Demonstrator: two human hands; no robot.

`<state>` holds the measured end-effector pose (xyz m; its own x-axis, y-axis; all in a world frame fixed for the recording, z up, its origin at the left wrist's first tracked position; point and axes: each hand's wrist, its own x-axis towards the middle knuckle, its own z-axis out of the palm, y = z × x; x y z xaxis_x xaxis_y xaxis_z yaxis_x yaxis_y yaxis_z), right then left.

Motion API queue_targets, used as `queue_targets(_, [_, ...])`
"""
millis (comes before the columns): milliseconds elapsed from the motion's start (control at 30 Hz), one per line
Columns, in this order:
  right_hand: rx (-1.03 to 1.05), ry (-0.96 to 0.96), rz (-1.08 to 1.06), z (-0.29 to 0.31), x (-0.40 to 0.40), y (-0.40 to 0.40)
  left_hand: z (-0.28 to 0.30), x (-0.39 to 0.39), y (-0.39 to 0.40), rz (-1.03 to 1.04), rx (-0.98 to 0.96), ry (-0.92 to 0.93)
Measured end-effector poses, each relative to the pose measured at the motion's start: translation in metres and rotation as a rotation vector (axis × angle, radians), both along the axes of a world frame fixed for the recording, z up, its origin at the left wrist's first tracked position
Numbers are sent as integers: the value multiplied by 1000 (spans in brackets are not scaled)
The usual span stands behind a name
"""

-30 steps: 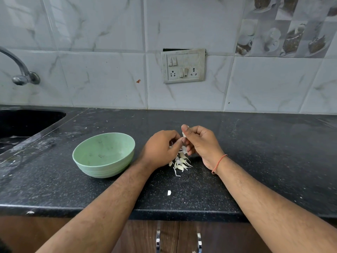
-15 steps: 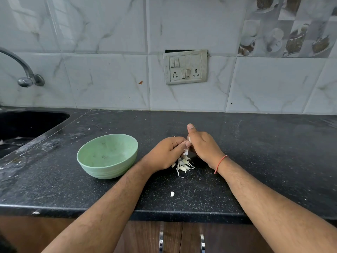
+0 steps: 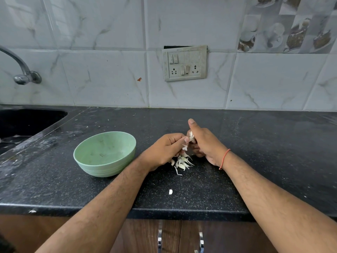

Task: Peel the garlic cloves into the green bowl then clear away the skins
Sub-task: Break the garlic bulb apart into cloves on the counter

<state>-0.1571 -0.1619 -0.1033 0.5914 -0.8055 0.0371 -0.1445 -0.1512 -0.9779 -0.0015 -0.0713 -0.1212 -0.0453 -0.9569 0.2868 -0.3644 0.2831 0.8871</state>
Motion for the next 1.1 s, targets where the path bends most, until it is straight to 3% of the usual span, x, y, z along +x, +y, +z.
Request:
queue_targets(133, [-43,-25,-61,-1,1,1,-2,3,-5,136,-60,-69])
queue_targets(300, [-10,-92,-149,-4,3,-4,-9,14,-14,472,-145,-248])
queue_targets(467, [28,-127,-120,-7,3,-8,-9,18,-12,515,-47,-435])
queue_targets(800, [-57,-26,25,-6,2,-6,1,13,-9,678,-191,-256])
queue_targets(900, [-120,11,72,-6,-1,-4,-1,14,-10,644,-250,-206])
queue_targets(1100, [-227,89,131,-4,-4,0,-7,10,-12,323,-298,-400])
